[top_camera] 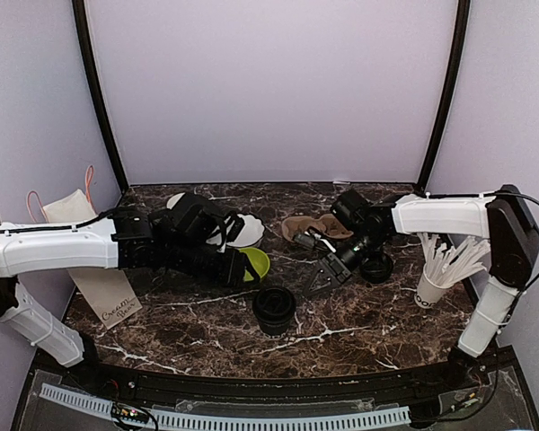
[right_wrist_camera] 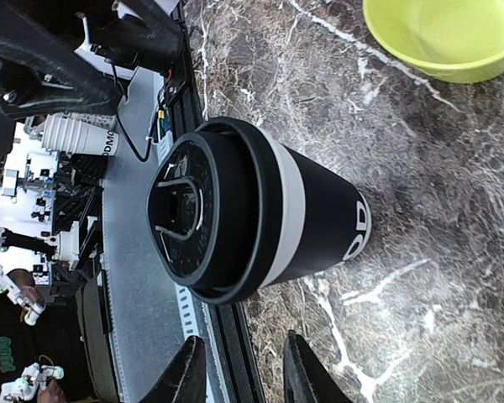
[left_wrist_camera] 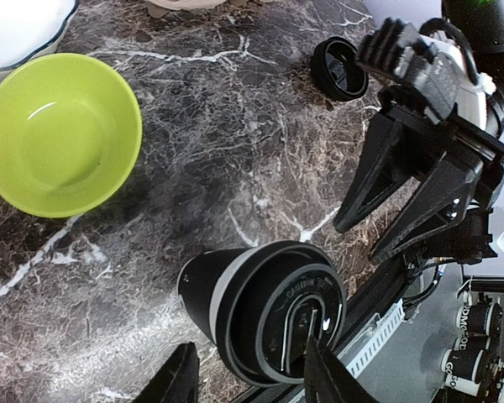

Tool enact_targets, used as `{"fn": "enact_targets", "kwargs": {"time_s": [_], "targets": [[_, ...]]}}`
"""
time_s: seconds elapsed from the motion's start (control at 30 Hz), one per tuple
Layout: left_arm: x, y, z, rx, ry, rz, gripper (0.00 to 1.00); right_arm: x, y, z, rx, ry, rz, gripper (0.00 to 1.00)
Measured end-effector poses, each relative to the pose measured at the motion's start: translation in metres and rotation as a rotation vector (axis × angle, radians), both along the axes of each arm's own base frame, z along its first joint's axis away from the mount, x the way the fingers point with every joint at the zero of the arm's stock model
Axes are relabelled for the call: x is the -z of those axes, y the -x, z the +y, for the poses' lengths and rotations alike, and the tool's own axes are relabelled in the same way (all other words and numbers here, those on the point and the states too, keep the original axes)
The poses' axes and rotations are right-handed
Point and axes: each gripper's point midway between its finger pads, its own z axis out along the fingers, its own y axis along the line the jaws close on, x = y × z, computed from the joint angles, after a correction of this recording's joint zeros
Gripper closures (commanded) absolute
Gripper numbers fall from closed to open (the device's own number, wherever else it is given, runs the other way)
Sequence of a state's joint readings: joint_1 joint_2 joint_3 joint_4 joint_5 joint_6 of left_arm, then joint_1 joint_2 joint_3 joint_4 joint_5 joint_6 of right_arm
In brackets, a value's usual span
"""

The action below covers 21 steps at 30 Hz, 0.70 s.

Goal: Pack the takeout coffee

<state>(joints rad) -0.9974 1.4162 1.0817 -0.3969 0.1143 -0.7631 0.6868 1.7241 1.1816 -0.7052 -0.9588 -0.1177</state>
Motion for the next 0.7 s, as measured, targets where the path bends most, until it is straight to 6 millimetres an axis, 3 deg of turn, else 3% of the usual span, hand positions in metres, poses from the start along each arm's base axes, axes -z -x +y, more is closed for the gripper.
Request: {"fn": "enact_targets", "kwargs": {"time_s": [0.2, 0.7], "targets": [[0.001, 0.001, -0.008, 0.008, 0.038, 0.024, 0.64, 0.003, 0.002, 0.010, -0.026, -0.003, 0.028, 0.71], [0.021, 0.007, -0.002, -0.008, 0.021, 0.094, 0.67, 0.008, 0.005, 0.017, -0.048, 0.009, 0.065, 0.71]]}}
